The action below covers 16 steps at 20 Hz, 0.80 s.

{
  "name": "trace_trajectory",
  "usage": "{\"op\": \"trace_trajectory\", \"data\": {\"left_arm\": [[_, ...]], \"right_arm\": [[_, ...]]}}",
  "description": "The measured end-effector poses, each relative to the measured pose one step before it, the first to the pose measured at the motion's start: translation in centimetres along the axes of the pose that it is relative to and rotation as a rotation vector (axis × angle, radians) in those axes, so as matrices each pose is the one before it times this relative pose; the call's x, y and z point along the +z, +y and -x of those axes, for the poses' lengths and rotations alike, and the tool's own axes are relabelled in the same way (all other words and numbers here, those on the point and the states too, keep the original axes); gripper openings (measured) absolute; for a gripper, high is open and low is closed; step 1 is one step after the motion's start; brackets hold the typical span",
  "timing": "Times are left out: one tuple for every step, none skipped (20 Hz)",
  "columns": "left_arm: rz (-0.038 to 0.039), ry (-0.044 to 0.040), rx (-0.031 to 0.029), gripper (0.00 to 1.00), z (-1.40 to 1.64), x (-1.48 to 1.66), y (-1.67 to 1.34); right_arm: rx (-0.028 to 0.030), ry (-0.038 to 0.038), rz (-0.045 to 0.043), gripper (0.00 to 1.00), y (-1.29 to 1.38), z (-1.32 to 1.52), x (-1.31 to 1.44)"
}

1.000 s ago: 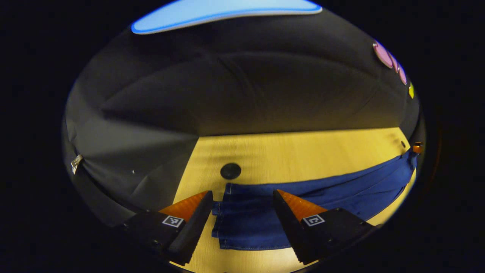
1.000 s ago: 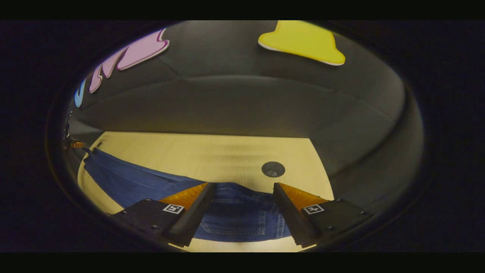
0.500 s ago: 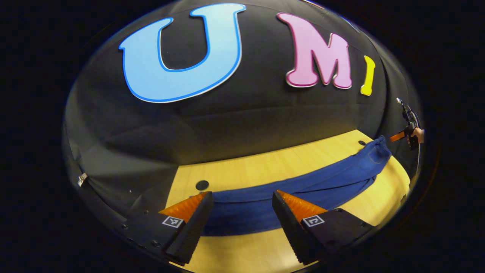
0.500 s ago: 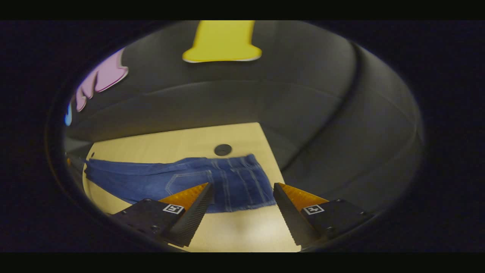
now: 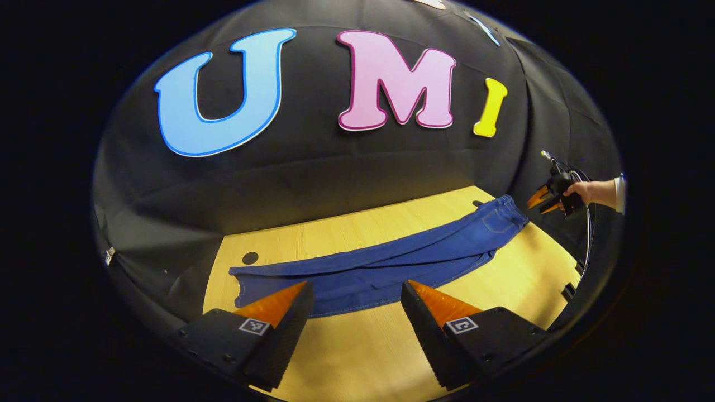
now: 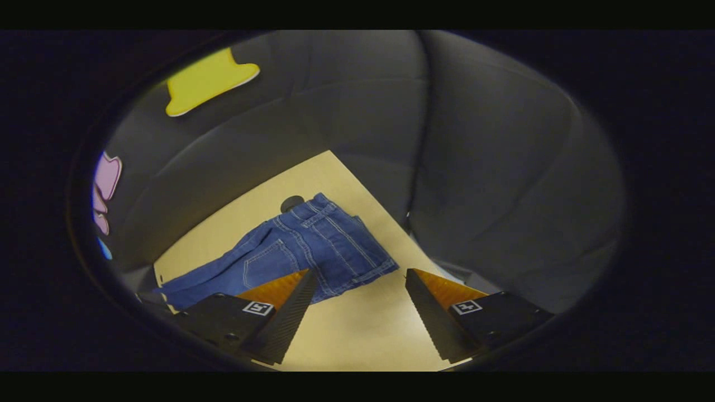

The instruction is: Grasp the waist and the cuffs of the jeans and fold them to make the two legs overlap; first hold the waist and fold one-third of the jeans toward the cuffs, then hold the cuffs and fold the remaining one-third in the same direction to finish folding.

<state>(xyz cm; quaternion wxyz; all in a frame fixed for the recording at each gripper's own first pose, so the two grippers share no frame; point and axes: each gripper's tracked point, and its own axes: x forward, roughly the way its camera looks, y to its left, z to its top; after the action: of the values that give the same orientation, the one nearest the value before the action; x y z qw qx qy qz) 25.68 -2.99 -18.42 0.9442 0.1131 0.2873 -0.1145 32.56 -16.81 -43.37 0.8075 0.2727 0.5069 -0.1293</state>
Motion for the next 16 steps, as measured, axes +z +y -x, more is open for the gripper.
{"op": "trace_trajectory", "data": {"left_arm": [[0.00225, 0.00453, 0.00323, 0.98, -0.044, -0.267, -0.238], [0.00884, 0.00417, 0.00294, 0.98, -0.108, -0.4, -0.125], [0.01376, 0.00801, 0.00002, 0.98, -0.253, -0.406, -0.293], [0.01376, 0.00706, 0.00208, 0.98, -0.346, -0.506, -0.276], [0.01023, 0.00824, 0.00267, 0.98, -0.407, -0.425, -0.279], [0.00917, 0.01906, 0.01193, 0.98, -0.51, -0.636, -0.164], [0.00447, 0.02155, 0.01364, 0.98, -0.52, -0.625, -0.143], [0.00016, 0.01503, 0.00583, 0.98, -0.604, -0.284, -0.34], [-0.00137, 0.00162, -0.00374, 0.98, -0.591, 0.166, -0.614], [-0.00066, -0.00167, -0.00171, 0.98, -0.526, 0.221, -0.68], [0.00311, -0.006, 0.00171, 0.98, -0.517, 0.202, -0.436], [0.00889, -0.01039, -0.00081, 0.98, -0.601, 0.308, -0.47], [0.01971, -0.01132, -0.01175, 0.99, -0.218, 0.301, -0.702], [0.02363, -0.0041, -0.01703, 0.99, -0.219, 0.028, -0.723], [0.01755, -0.00332, -0.01395, 0.98, 0.126, -0.022, -0.321], [0.0082, -0.00114, -0.00488, 0.99, 0.405, -0.238, 0.164]], "right_arm": [[0.00032, 0.02386, -0.02274, 0.99, 0.13, -0.882, -0.642], [0.00145, 0.02313, -0.03024, 0.99, 0.188, -0.804, -0.546], [-0.00343, 0.02287, -0.04225, 0.99, 0.043, -1.03, -0.366], [-0.01705, 0.01844, -0.0449, 0.99, -0.315, -1.176, -0.256], [-0.02236, 0.01914, -0.04964, 1.0, -0.514, -0.928, -0.173], [-0.03336, 0.02238, -0.04145, 0.99, -0.55, -1.085, -0.159], [-0.04327, 0.03611, -0.04083, 0.99, -0.719, -0.528, 0.028], [0.01218, -0.04152, -0.05591, 0.99, 0.797, 0.872, 1.055], [0.02432, 0.03573, -0.03151, 1.0, 0.964, -1.388, 0.085], [-0.00508, -0.01838, -0.02474, 0.97, -0.163, -0.022, 0.476], [0.00488, 0.00679, -0.0263, 0.89, 0.255, -0.329, -0.365], [0.00742, -0.03621, -0.00867, 0.81, 0.248, -0.432, 0.522], [0.02252, 0.01871, 0.01514, 0.73, -0.147, 0.38, -0.722], [0.01527, -0.02711, -0.00074, 0.5, 0.026, 0.333, 0.266], [0.00598, -0.01214, 0.00945, 0.27, 0.27, 0.564, -0.003], [0.01354, -0.01136, 0.02614, 0.14, 0.038, -0.099, -0.151]]}}
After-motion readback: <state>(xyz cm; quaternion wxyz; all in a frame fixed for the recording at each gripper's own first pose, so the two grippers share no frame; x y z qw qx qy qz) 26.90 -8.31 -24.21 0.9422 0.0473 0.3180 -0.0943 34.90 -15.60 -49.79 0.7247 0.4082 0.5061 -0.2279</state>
